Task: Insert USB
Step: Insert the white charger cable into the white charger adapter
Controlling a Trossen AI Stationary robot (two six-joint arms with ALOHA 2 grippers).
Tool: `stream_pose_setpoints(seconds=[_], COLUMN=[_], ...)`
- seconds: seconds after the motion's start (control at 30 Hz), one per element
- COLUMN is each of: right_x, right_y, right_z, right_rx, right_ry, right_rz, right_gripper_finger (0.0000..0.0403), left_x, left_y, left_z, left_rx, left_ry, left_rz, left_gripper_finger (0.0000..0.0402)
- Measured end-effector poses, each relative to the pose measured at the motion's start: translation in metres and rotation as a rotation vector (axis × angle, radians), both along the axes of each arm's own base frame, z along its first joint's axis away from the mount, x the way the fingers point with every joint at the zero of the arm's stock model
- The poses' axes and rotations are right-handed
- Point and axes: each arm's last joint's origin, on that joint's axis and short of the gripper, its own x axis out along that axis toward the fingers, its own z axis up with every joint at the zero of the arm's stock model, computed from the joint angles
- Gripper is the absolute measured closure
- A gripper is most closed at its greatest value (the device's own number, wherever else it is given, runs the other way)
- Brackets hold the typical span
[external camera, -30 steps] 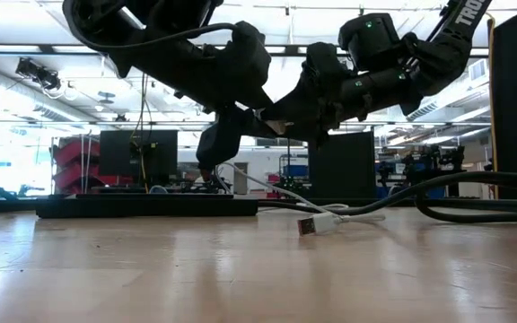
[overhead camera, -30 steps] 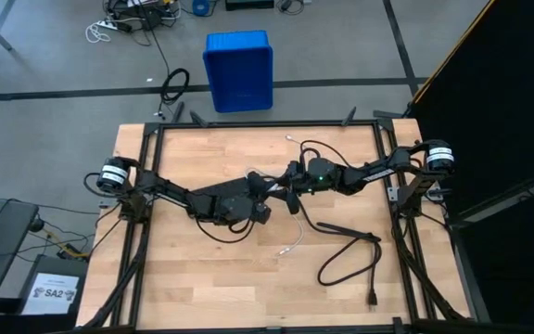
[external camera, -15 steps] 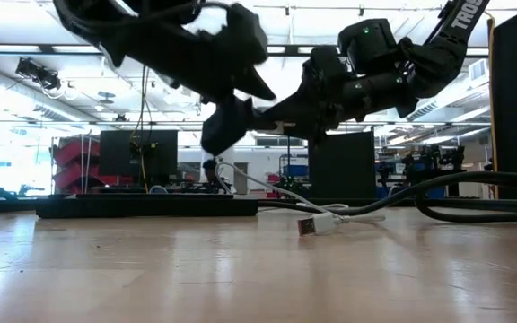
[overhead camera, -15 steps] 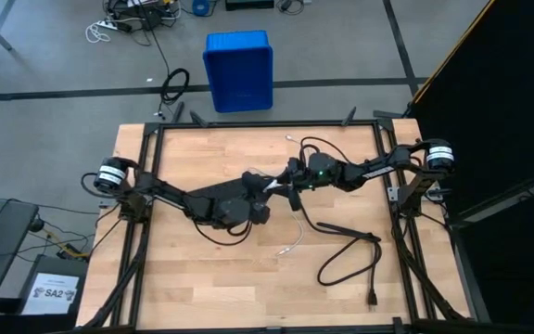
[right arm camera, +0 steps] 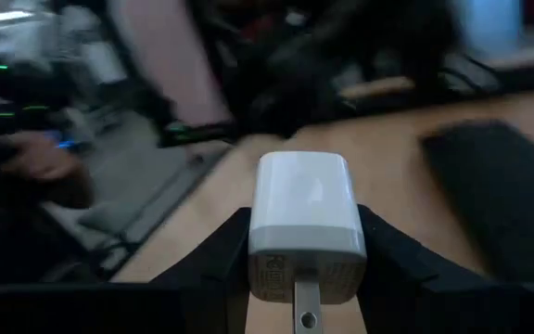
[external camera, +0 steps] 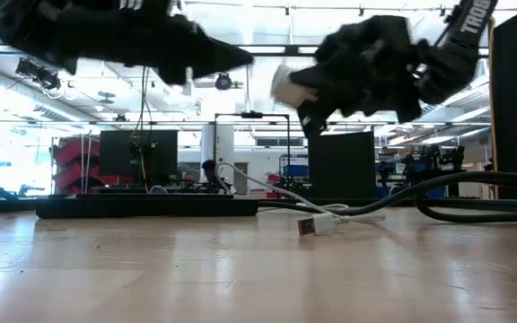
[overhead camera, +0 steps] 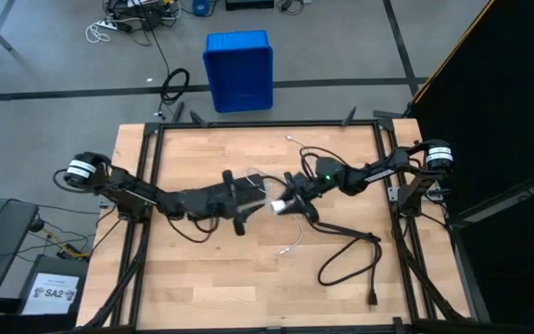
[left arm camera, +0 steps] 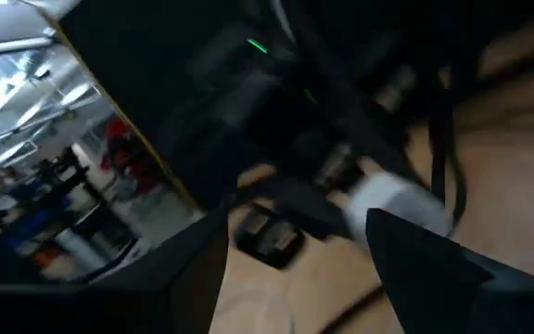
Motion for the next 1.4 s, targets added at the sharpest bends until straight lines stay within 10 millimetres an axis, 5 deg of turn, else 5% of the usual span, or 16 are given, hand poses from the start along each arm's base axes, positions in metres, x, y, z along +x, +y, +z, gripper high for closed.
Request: stream_pose_setpoints(seconds=[0.17,0.33,0.7,1.07,1.4], right_x=[-0.032,-0.053,-0.055,-0.057,-0.057], right_y=[0.007,0.009,-0.002,0.008,0.017], right_z=[-0.007,-0.011,-0.013,-0.013,-0.013], right_rx=[0.043,0.086,0.106,0.038,0.017], right_ry=[-0.131,-0.176,-0.162,-0.184,-0.194], right_rz=[0.012,-0.021,-0.091,0.09,0.172], right_gripper_finger=[0.0287,0.0287,0.0287,0.0287,0.0287], left_x=[-0.012,0.006,0.072,0.097,0.115], left_y=[-0.001,-0.009,-0.025,-0.033,-0.035], left_z=[-0.016,-0.026,-0.027,-0.027,-0.036], left_rx=[-0.116,-0.122,-0.021,-0.458,-0.664], left_ry=[-0.008,0.167,0.675,0.695,0.72], left_rz=[-0.154,-0.301,-0.373,-0.382,-0.26], left_gripper_finger=[0.0162,0.0162,0.0178,0.0199,0.02])
